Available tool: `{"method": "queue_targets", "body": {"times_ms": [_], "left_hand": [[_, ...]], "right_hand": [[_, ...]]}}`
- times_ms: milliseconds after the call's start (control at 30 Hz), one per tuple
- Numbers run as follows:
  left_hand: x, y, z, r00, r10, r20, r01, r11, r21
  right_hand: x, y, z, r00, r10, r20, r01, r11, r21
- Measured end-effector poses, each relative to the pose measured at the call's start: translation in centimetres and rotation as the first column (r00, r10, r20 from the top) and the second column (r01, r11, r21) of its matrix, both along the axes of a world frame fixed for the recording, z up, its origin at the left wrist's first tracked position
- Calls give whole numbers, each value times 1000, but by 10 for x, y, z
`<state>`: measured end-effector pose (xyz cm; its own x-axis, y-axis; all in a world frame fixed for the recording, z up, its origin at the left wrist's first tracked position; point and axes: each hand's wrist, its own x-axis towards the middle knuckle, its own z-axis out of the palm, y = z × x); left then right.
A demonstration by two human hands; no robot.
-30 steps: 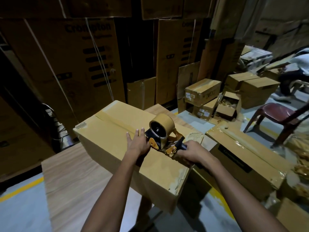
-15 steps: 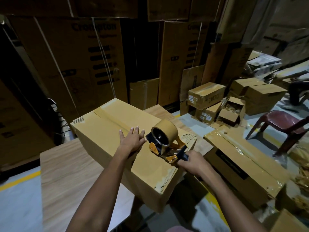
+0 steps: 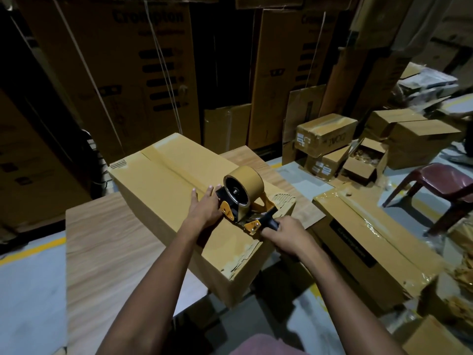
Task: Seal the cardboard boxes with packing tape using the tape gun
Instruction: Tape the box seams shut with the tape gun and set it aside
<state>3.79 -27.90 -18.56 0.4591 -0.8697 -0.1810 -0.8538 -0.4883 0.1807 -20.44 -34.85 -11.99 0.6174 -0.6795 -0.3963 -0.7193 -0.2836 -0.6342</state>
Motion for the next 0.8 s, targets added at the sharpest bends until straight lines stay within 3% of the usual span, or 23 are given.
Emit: {"method": "queue_targets", "body": {"times_ms": [167,367,533,800], "left_hand": [[4,0,-5,1000,1,-5,-1,1000,-4],[-8,-4,-4,1000,6,-5,-7,1000,-28],[-39,-9,-13,995,-80,-57,76,995,-68],[-48,-4,-2,996,-79,-39,77,995,-59]], "right_hand": [[-32,-8,-4,1000,-23,10,22,999,45],[-39,0,-18,999,-46,-11,45,997,-69],[-39,4,-19,998,-30,-57,21,986,-163],[-36,5,-17,998,-59,23,62,981,-186]]}}
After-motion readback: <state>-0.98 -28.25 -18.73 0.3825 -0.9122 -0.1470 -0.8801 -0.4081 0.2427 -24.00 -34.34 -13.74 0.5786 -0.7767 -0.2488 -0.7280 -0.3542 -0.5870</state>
